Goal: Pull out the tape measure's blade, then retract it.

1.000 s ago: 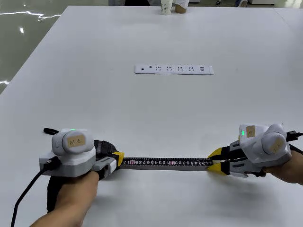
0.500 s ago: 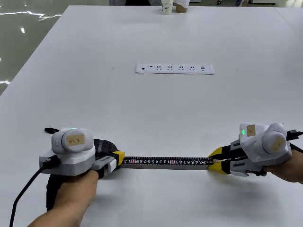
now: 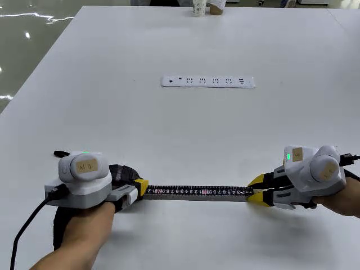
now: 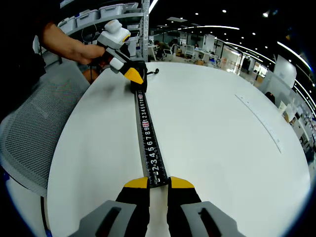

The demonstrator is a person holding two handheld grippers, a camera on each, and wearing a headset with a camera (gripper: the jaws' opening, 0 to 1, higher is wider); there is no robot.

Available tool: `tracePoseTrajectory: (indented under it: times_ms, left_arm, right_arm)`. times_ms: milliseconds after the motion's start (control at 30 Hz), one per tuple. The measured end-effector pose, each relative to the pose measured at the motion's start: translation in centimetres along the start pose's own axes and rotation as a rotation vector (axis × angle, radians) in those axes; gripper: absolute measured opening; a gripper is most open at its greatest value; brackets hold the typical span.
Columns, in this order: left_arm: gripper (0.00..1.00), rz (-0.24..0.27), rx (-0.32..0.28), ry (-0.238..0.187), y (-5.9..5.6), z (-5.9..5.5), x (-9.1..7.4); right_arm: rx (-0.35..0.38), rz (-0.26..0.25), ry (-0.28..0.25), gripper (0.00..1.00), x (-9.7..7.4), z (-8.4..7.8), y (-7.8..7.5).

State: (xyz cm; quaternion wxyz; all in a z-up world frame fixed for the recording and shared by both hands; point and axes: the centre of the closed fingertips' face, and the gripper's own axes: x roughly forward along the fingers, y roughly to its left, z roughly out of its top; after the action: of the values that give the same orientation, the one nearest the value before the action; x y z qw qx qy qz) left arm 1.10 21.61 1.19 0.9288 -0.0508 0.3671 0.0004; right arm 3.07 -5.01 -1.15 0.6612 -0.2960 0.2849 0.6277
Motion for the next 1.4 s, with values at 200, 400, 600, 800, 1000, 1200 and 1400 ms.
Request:
tracePoseTrajectory:
  times_ms: [200,400,600,800,1000,1200,1400]
  left_arm:
    - [0.58,-0.006,-0.004,0.003,0.1,0.0,0.0]
    - [0.58,-0.013,-0.007,0.004,0.2,0.0,0.0]
    - [0.58,-0.017,-0.01,0.005,0.2,-0.1,0.0]
    - [0.58,-0.019,-0.013,0.005,0.1,-0.1,-0.1]
    - [0.58,-0.022,-0.011,0.007,0.1,-0.1,-0.1]
    - [0.58,-0.026,-0.011,0.009,0.1,-0.1,-0.1]
    - [0.58,-0.026,-0.011,0.009,0.1,-0.1,0.0]
  right_arm:
    - [-0.006,0.0,0.005,0.09,0.1,0.0,-0.1]
    - [-0.01,0.0,0.001,0.09,0.2,0.4,-0.1]
    - [-0.012,0.007,-0.003,0.09,0.4,0.7,0.1]
    - [-0.017,0.014,-0.007,0.09,0.8,1.1,0.2]
    - [-0.018,0.017,-0.009,0.09,1.1,1.4,0.2]
    - [-0.02,0.022,-0.011,0.09,1.4,1.7,0.4]
    - [-0.022,0.027,-0.016,0.09,1.7,2.2,0.5]
